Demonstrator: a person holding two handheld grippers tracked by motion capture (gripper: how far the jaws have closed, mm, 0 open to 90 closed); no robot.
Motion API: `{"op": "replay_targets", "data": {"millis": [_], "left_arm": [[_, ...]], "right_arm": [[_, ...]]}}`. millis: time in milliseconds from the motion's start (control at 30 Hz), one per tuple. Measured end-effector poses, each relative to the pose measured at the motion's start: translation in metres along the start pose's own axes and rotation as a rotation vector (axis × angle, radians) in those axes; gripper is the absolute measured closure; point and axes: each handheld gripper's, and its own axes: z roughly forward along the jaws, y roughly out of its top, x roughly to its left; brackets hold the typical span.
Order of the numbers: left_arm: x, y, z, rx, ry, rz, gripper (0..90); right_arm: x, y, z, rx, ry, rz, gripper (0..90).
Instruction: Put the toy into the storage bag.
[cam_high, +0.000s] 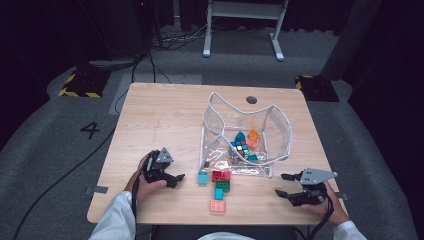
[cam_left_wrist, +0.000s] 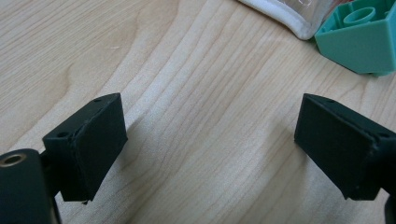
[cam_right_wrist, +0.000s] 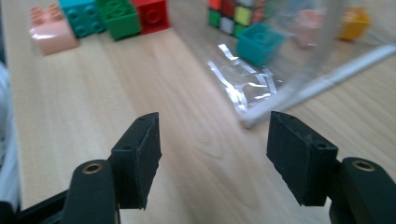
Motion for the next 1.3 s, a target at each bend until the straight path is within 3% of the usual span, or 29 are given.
{"op": "replay_targets", "data": {"millis": [433,533,600,733,800,1033,1133,1200,1233,1300], "left_arm": [[0.0,0.0,0.0,0.0,0.0,-0.001,9.2],[0.0,0.0,0.0,0.0,0.0,0.0,9.2],[0.0,0.0,0.0,0.0,0.0,0.0,9.3],[0.0,0.0,0.0,0.0,0.0,0.0,9.2],[0.0,0.0,0.0,0.0,-0.001,0.0,9.3],[0.0,0.0,0.0,0.001,-0.001,0.0,9.2],[0.0,0.0,0.0,0.0,0.0,0.0,9.2],[0.0,0.0,0.0,0.001,0.0,0.0,9.2],[0.0,0.0,0.0,-0.001,0.0,-0.001,9.3],[0.0,0.0,0.0,0.0,0.0,0.0,9.3]], "right_arm": [[0.05,0.022,0.052,0.018,0.209,-0.09,36.3],[0.065,0.03,0.064,0.041,0.232,-0.114,37.9],[0.072,0.036,0.072,0.036,0.251,-0.167,38.7],[0.085,0.046,0.09,0.033,0.291,-0.196,40.8],[0.089,0.05,0.098,0.044,0.296,-0.261,42.1],[0.1,0.058,0.109,0.052,0.324,-0.234,42.8],[0.102,0.061,0.112,0.055,0.307,-0.208,42.1],[0.103,0.061,0.113,0.064,0.31,-0.21,40.5],[0.102,0.062,0.116,0.035,0.311,-0.228,39.4],[0.103,0.062,0.114,0.064,0.299,-0.197,36.5]]}}
